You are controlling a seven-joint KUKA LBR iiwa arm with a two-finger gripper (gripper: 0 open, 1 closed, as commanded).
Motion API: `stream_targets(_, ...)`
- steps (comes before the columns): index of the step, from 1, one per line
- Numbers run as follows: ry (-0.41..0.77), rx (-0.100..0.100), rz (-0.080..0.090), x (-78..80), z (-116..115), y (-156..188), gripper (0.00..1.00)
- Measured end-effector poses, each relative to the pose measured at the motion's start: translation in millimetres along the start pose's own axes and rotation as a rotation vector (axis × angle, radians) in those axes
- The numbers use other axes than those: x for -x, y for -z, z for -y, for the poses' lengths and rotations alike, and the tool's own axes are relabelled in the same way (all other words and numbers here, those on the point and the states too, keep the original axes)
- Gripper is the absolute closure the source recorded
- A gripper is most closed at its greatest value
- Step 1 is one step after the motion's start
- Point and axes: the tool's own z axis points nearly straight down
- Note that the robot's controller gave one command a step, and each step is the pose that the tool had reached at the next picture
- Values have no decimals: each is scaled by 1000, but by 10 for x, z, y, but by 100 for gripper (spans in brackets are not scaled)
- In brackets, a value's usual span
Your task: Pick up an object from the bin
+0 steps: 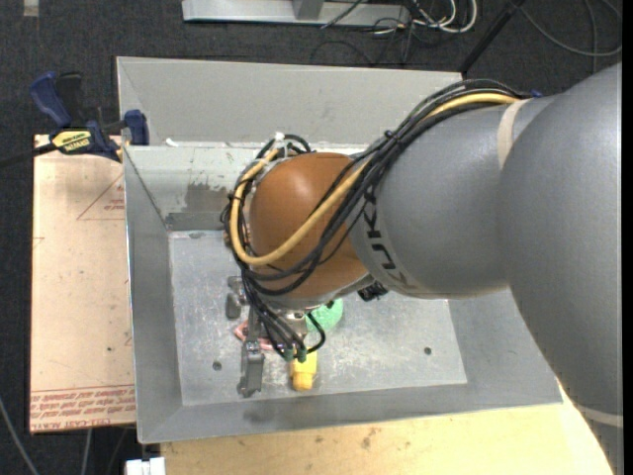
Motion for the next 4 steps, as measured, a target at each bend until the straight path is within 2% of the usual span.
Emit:
stream_targets(1, -4, 2, 7, 20, 10, 43, 0)
stream_targets(2, 52, 2, 8, 94, 363, 1, 0)
stream_targets(3, 64, 1, 10, 454, 570, -25, 0)
stream_targets(4, 219, 1, 15, 534, 789, -486, 0)
